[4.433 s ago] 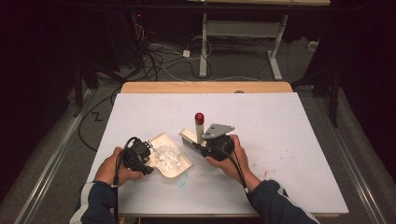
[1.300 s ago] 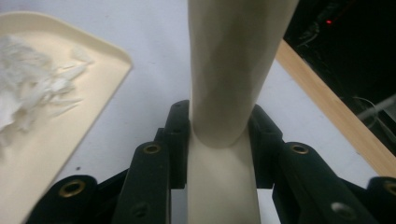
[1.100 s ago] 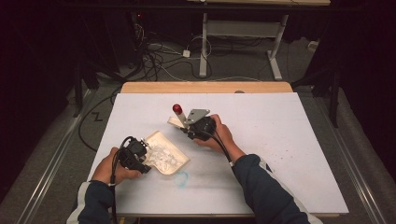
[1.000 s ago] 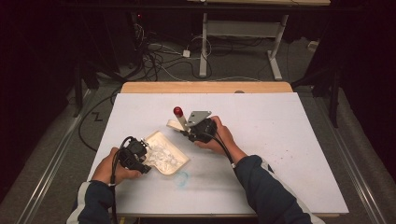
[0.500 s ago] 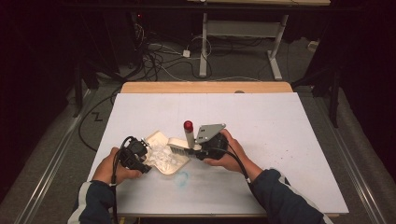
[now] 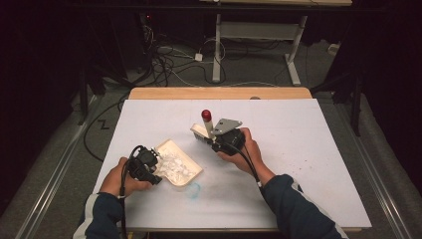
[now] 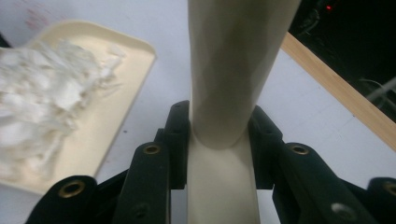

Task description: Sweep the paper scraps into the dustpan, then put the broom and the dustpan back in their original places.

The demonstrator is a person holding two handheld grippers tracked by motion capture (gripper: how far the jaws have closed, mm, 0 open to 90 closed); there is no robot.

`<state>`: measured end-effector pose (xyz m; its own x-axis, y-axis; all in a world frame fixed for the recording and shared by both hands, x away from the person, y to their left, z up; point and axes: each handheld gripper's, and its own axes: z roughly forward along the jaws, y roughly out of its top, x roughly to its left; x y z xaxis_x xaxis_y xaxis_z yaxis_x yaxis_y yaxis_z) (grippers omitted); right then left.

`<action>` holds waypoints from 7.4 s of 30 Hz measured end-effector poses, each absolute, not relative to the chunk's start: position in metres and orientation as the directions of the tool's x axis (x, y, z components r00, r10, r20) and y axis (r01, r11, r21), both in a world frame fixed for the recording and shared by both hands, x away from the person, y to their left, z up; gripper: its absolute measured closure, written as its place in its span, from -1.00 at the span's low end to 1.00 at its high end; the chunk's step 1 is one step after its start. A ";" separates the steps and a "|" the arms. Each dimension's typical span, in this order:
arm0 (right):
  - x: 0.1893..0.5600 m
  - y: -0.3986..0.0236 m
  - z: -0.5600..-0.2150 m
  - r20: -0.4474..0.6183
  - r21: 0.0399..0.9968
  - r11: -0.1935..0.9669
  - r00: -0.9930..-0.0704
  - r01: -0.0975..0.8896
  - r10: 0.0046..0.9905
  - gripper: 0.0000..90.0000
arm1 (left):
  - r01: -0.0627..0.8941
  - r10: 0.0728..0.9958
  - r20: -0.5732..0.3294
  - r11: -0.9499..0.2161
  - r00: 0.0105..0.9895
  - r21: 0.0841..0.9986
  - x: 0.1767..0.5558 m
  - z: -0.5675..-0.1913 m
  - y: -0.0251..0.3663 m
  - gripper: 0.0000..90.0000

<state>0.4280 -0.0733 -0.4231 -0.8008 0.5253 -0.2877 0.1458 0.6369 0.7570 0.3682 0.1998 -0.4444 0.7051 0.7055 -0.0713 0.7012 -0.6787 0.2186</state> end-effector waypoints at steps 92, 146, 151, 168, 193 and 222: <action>0.385 -0.067 -0.415 -0.088 0.739 0.653 -0.937 0.165 0.337 0.50 | 0.732 0.732 -0.077 -0.658 0.677 0.175 0.365 -0.435 0.195 0.40; 0.340 -0.287 -0.376 0.168 0.672 0.632 -0.910 0.387 0.380 0.50 | 0.900 0.929 -0.133 -0.290 0.347 0.325 0.380 -0.448 0.216 0.29; 0.354 -0.288 -0.385 0.215 0.615 0.664 -0.901 0.424 0.377 0.50 | 0.910 0.939 -0.160 -0.236 0.304 0.341 0.382 -0.449 0.217 0.30; 0.413 -0.292 -0.401 0.216 0.560 0.634 -0.833 0.533 0.510 0.31 | 0.912 0.929 -0.143 -0.290 0.341 0.291 0.359 -0.450 0.191 -0.50; 0.432 -0.296 -0.406 -0.015 0.662 0.533 -0.701 0.527 0.713 0.16 | 0.593 0.811 0.091 -0.494 0.578 0.636 0.306 -0.456 0.190 -0.53; 0.355 -0.287 -0.385 -0.150 0.932 0.315 -0.600 0.180 0.786 -0.38 | 0.401 0.775 0.228 -0.526 0.590 0.750 0.285 -0.464 0.179 -0.53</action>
